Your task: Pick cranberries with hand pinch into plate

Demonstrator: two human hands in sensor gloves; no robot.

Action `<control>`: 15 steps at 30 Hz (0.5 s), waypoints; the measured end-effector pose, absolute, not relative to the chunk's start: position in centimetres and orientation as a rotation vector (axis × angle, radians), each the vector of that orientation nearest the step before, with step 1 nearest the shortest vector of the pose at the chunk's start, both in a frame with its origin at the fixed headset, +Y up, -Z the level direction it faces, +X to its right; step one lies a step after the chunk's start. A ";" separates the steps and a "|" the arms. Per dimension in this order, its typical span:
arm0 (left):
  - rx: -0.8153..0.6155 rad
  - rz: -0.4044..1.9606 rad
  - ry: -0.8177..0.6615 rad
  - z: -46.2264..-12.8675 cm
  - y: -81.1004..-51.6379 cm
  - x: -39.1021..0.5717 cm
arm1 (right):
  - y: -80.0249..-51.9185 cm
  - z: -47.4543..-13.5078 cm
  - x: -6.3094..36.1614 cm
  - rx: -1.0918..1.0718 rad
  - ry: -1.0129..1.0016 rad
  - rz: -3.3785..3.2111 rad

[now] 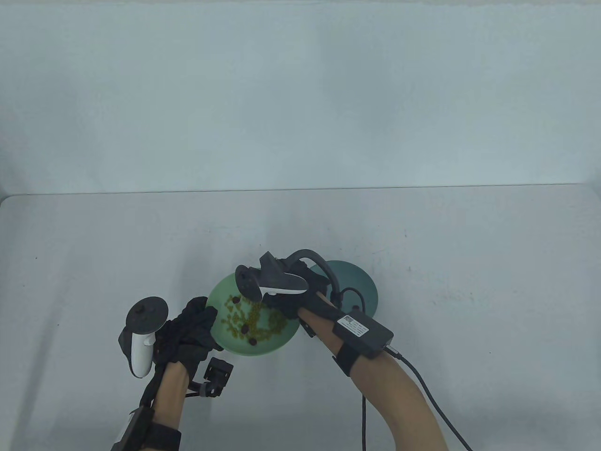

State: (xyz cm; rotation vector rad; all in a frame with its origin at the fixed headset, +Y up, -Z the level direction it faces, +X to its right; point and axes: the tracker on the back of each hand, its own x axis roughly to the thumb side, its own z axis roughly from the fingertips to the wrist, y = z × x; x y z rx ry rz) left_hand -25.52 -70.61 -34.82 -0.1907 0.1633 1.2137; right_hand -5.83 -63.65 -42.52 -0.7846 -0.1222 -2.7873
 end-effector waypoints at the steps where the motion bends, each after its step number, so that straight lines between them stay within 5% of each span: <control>1: -0.191 1.216 0.162 -34.8 -70.6 -25.5 | -63.6 -42.6 -5.8 -0.788 -0.133 -2.802; 15: -0.217 1.202 0.163 -34.9 -71.0 -25.4 | -62.3 -42.7 -5.0 -0.806 -0.100 -2.843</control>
